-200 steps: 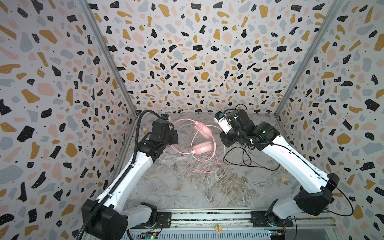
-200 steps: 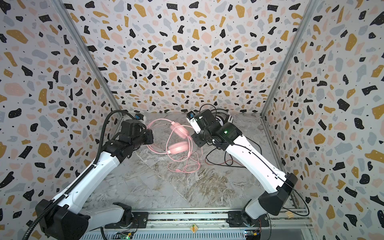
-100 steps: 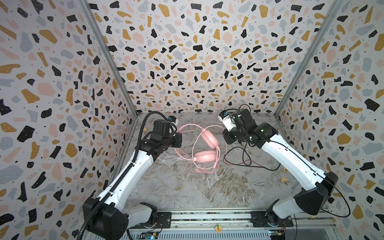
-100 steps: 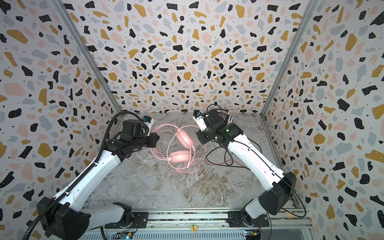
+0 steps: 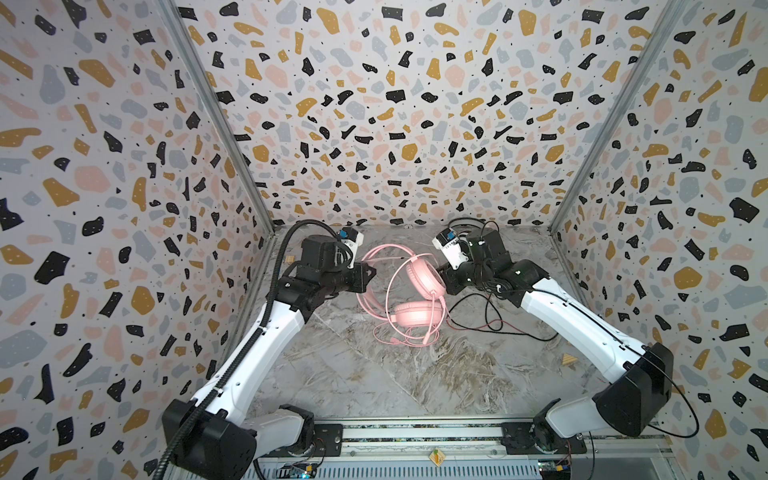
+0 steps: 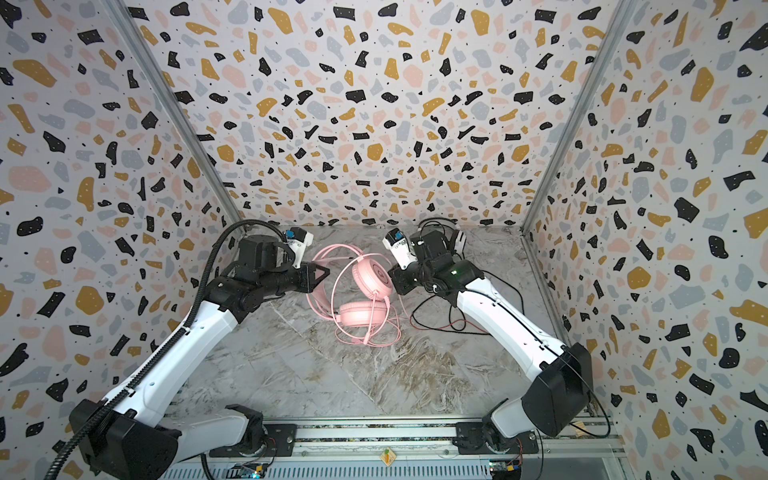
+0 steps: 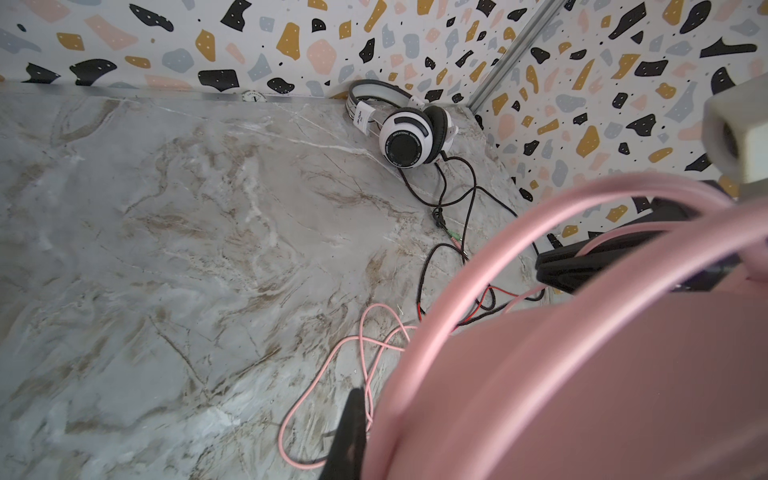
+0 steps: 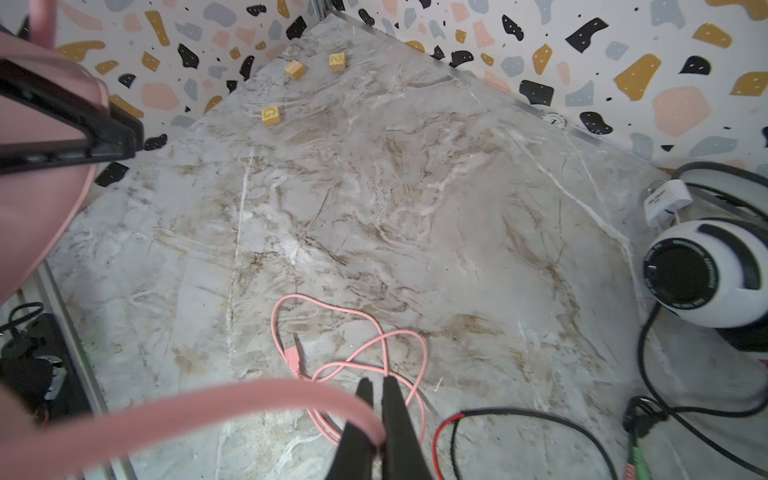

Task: Wrap the headphones

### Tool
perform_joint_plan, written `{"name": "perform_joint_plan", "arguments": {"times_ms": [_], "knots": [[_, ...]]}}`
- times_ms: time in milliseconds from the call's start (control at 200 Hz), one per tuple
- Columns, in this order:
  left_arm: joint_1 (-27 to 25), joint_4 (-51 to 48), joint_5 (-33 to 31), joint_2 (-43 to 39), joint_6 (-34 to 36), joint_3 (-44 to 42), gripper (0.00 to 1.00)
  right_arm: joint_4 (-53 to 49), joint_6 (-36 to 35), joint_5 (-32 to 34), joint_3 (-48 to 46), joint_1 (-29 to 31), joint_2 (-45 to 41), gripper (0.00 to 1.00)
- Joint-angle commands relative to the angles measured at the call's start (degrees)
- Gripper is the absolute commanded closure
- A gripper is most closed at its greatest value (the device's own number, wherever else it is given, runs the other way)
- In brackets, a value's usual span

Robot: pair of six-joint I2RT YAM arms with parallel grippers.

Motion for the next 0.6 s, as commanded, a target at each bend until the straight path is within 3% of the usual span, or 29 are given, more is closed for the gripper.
{"name": "perform_joint_plan", "arguments": {"times_ms": [0,155,390,596], "knots": [[0.59,5.14,3.79,-1.9,-3.37,3.84,1.0,5.56,1.93,-5.22,-1.28,-0.22,-1.85,0.93],[1.97,7.41,4.36,-3.09,-6.04,4.4,1.0,10.75,2.77,-8.3,-6.24,-0.22,-3.66,0.86],[2.29,7.4,5.55,-2.17,-8.03,7.05,1.0,23.97,8.31,-14.53,-14.27,-0.64,-5.63,0.55],[3.16,7.23,7.25,-0.81,-10.13,9.94,1.0,42.0,16.59,-21.27,-22.95,-2.37,-5.14,0.44]]}}
